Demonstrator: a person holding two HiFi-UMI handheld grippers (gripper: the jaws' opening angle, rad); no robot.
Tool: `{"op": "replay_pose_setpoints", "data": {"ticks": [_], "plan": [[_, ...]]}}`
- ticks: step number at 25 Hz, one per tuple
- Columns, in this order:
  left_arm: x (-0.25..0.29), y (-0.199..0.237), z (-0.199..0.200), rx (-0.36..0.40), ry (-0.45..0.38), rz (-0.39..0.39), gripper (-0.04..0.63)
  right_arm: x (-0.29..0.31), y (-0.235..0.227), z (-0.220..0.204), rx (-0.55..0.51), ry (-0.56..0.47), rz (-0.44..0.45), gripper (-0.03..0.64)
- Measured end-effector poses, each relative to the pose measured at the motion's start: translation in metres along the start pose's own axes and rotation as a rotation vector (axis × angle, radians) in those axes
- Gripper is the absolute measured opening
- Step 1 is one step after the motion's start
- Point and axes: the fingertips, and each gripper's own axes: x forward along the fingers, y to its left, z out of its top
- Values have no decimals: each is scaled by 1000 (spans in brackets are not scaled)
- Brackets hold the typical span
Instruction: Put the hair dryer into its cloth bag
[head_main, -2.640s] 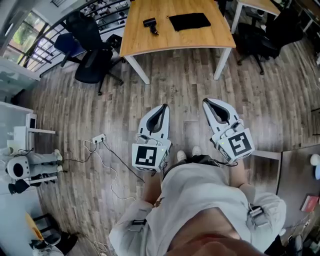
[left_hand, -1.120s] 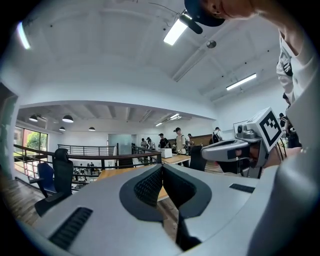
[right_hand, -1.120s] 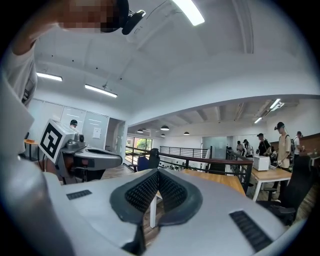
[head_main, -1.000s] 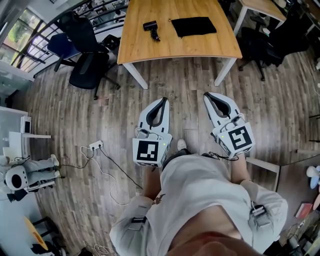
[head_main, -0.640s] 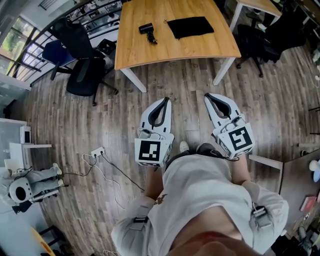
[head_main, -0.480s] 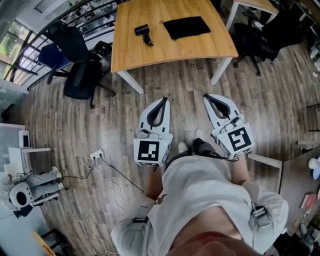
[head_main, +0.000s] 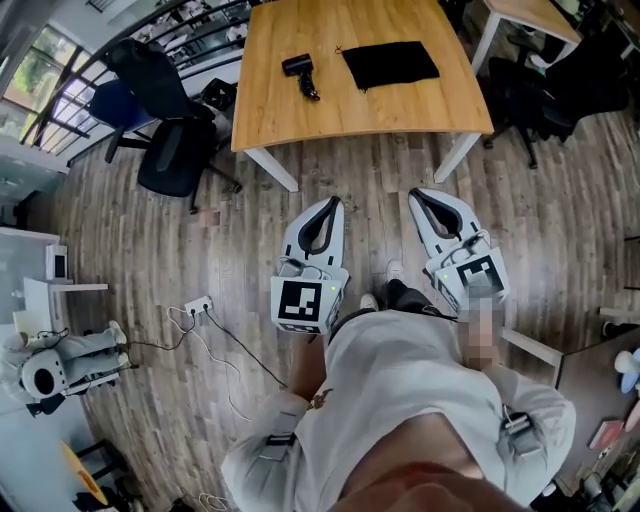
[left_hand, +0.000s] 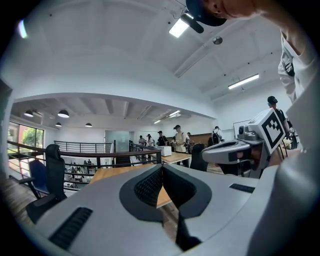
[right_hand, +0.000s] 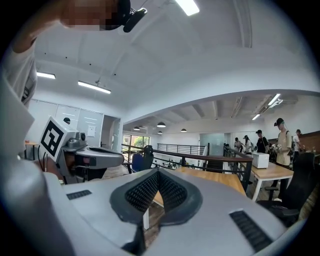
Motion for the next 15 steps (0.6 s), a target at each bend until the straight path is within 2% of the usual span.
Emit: {"op": "replay_pose_setpoints", "data": {"ticks": [15], "plan": [[77, -4, 22, 27, 1, 91, 19, 34, -81, 8, 0, -50, 97, 20]]}}
